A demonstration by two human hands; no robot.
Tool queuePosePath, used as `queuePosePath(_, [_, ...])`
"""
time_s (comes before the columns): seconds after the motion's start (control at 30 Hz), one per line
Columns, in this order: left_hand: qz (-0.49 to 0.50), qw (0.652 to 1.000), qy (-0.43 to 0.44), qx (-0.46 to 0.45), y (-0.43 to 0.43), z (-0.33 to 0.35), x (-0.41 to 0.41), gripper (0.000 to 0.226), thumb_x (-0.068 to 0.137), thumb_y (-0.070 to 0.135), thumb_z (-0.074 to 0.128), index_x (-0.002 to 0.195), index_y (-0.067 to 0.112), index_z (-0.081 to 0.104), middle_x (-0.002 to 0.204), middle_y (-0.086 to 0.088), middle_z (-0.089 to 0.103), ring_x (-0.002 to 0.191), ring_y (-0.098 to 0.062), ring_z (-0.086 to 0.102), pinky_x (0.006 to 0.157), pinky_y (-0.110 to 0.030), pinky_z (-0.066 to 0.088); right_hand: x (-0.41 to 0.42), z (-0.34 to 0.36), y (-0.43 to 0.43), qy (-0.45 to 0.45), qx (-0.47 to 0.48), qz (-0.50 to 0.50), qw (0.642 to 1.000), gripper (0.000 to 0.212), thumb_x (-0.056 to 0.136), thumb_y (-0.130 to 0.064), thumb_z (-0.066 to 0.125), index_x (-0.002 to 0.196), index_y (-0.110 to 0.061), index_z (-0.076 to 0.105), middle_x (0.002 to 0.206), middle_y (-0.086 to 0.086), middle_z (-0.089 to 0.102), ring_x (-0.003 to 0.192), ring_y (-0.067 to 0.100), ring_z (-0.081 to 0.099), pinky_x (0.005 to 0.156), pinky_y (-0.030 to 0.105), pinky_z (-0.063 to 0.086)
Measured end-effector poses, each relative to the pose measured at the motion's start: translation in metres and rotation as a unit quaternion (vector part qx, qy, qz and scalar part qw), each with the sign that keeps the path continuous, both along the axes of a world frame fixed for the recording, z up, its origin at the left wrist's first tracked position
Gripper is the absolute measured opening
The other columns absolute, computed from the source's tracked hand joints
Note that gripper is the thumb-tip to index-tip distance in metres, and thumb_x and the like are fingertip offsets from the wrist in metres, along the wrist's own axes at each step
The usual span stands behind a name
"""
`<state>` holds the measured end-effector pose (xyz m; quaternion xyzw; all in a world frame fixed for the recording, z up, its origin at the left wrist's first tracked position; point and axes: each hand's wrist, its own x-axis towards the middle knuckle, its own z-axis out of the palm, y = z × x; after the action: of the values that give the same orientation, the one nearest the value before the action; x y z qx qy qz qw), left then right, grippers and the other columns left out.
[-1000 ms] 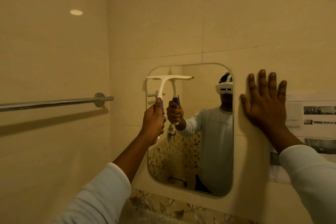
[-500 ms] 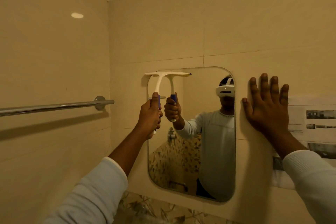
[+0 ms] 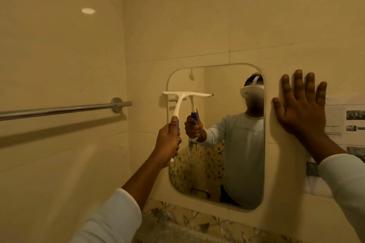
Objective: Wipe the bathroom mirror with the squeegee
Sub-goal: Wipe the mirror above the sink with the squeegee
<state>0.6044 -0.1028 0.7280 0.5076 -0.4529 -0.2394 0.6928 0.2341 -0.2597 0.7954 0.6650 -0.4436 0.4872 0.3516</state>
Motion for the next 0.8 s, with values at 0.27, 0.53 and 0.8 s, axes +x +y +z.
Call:
queuePosePath(0.27, [0.003,0.999,-0.01,0.039,0.015,-0.069,-0.005,0.058,0.089,0.078,0.044,0.076,0.022,0.048,0.053,0.006,0.041,0.039,-0.009,0.032,0.04,-0.022,0.028,0.001,0.0,0.005,0.0,0.01,0.004,1.0,0.079,0.101,-0.063,0.019,0.166,-0.025,-0.004,0.174,0.005,-0.014,0.16,0.031,-0.015,0.126,0.064,0.001])
queuePosePath(0.53, [-0.009,0.996,0.02,0.09,0.033,-0.14,-0.016,0.051,0.098,0.062,0.045,0.083,0.014,0.051,0.057,0.001,0.041,0.041,-0.012,0.03,0.042,-0.022,0.026,0.001,0.001,0.006,-0.001,0.011,0.005,1.0,0.079,0.101,-0.063,0.019,0.166,-0.025,-0.005,0.174,0.005,-0.015,0.16,0.031,-0.014,0.126,0.064,0.002])
queuePosePath(0.8, [0.002,0.986,0.056,0.158,0.045,-0.195,-0.02,0.049,0.103,0.055,0.045,0.082,0.011,0.052,0.054,0.0,0.041,0.038,-0.011,0.03,0.04,-0.021,0.026,0.001,0.002,0.008,-0.001,0.01,0.005,1.0,0.078,0.101,-0.062,0.019,0.166,-0.025,-0.006,0.174,0.006,-0.014,0.16,0.033,-0.012,0.126,0.065,0.004])
